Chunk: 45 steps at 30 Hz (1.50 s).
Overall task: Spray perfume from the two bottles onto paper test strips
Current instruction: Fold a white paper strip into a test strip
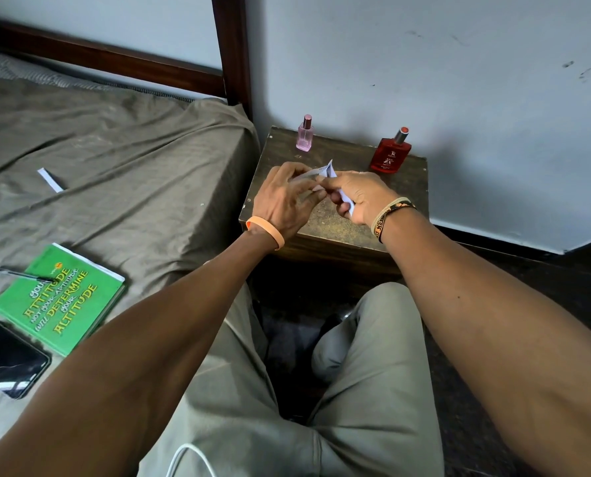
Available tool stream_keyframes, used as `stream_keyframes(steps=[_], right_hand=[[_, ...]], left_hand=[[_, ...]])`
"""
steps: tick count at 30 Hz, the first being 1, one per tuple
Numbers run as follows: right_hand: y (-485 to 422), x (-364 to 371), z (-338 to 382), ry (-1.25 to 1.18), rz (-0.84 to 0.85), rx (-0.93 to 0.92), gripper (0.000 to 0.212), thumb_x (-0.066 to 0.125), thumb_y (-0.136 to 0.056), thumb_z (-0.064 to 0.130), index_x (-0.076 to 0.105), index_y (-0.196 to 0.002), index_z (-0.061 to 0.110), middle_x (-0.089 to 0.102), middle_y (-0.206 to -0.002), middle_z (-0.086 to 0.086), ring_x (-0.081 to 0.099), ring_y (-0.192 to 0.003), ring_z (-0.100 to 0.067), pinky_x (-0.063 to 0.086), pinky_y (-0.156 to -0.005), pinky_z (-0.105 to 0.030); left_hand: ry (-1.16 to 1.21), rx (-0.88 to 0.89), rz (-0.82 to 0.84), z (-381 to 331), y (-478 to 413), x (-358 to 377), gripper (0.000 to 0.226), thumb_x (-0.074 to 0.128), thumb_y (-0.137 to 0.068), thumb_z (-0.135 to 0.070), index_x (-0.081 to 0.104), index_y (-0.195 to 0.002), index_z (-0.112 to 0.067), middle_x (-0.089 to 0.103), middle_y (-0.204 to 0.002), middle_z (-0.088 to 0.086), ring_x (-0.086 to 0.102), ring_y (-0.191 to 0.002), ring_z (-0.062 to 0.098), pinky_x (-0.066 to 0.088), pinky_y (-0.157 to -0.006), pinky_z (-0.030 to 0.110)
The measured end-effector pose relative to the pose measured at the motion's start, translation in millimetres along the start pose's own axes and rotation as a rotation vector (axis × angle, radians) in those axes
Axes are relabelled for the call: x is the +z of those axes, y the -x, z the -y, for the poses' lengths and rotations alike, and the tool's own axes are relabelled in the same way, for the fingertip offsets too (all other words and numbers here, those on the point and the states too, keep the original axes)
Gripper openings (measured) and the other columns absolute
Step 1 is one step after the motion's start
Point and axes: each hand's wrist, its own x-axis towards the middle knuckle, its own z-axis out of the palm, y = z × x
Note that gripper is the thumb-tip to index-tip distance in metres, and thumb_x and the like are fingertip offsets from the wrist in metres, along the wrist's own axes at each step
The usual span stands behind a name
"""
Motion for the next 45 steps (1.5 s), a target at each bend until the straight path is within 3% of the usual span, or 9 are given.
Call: stream_keyframes(steps=[5,8,14,20,29,32,37,42,45], right_hand=[[-1.2,-0.8,0.4,0.054,-0.044,-0.05,0.051,0.077,-0.077,0.055,0.068,-0.105,0.012,0.072,-0.09,-0.01,0.039,-0.047,-0.009,0.027,-0.037,-0.018],[-2.1,-1.0,0.4,0.108,-0.013,-0.086,0.037,0.066,-0.092,0.045,0.065,-0.108,0.012,0.074,-0.088,-0.011,0.04,-0.045,-0.01,0.026,-0.036,-0.018],[3.3,0.5,0.9,0.247,0.056,-0.157,0.022,0.059,-0.099,0.033,0.062,-0.108,0.013,0.074,-0.084,-0.011,0.044,-0.046,-0.01,0.027,-0.035,-0.019],[5.0,1.9,0.3,0.297,0.069,-0.175,0.016,0.058,-0.1,0.027,0.063,-0.107,0.014,0.074,-0.086,-0.011,0.047,-0.049,-0.01,0.03,-0.037,-0.019],[2.8,1.3,0.2,0.29,0.094,-0.14,0.015,0.057,-0.099,0.01,0.069,-0.108,0.01,0.075,-0.092,-0.009,0.067,-0.067,-0.015,0.052,-0.052,-0.024],[0.5,3.3,0.2,0.244,0.095,-0.11,0.013,0.062,-0.095,0.004,0.069,-0.106,0.008,0.076,-0.091,-0.011,0.071,-0.072,-0.019,0.054,-0.055,-0.026],[0.6,5.6,0.8,0.124,0.093,-0.068,0.014,0.069,-0.086,-0.008,0.066,-0.092,0.004,0.074,-0.088,-0.021,0.071,-0.07,-0.027,0.057,-0.058,-0.032],[0.6,0.9,1.6,0.126,0.118,-0.071,0.013,0.067,-0.088,-0.006,0.065,-0.095,0.005,0.075,-0.094,-0.021,0.074,-0.084,-0.031,0.059,-0.068,-0.036],[2.0,-3.1,1.3,0.148,0.151,-0.066,0.018,0.062,-0.091,-0.005,0.068,-0.106,0.003,0.076,-0.093,-0.016,0.074,-0.084,-0.026,0.059,-0.072,-0.034]], left_hand=[[0.281,-0.405,-0.156,-4.2,-14.6,-9.8,0.023,0.058,-0.092,-0.037,0.062,-0.082,-0.017,0.058,-0.084,0.001,0.053,-0.074,0.011,0.039,-0.065,0.021],[0.4,-0.615,-0.165,0.5,-23.1,-10.7,0.03,0.054,-0.094,-0.036,0.056,-0.078,-0.011,0.049,-0.067,-0.004,0.041,-0.059,0.008,0.034,-0.055,0.016],[0.625,-0.88,-0.2,17.7,-27.0,-6.9,0.032,0.055,-0.086,-0.041,0.062,-0.066,-0.017,0.061,-0.067,0.004,0.055,-0.068,0.016,0.054,-0.073,0.045],[0.766,-0.954,-0.212,16.5,-23.9,-9.7,0.028,0.058,-0.093,-0.027,0.064,-0.067,-0.017,0.059,-0.064,0.002,0.054,-0.066,0.015,0.047,-0.066,0.034],[0.642,-0.805,-0.278,12.7,-19.8,-14.0,0.027,0.079,-0.066,-0.025,0.058,-0.081,-0.028,0.069,-0.072,0.006,0.066,-0.064,0.022,0.059,-0.07,0.044],[0.414,-0.583,-0.222,0.3,-21.0,-16.6,0.034,0.071,-0.074,-0.017,0.04,-0.086,-0.023,0.059,-0.069,-0.006,0.061,-0.062,0.015,0.053,-0.064,0.028],[0.043,-0.134,0.026,-9.2,-19.8,-15.7,0.005,0.049,-0.082,-0.014,0.053,-0.084,-0.011,0.053,-0.086,0.005,0.052,-0.068,0.027,0.049,-0.058,0.041],[0.003,-0.117,0.082,-6.2,-17.1,-8.6,0.018,0.056,-0.09,-0.016,0.069,-0.102,-0.015,0.056,-0.099,0.01,0.056,-0.08,0.025,0.052,-0.065,0.039],[0.183,-0.329,-0.058,-5.2,-17.5,-7.4,0.023,0.05,-0.09,-0.013,0.064,-0.107,-0.018,0.062,-0.101,0.003,0.06,-0.086,0.019,0.052,-0.074,0.038]])
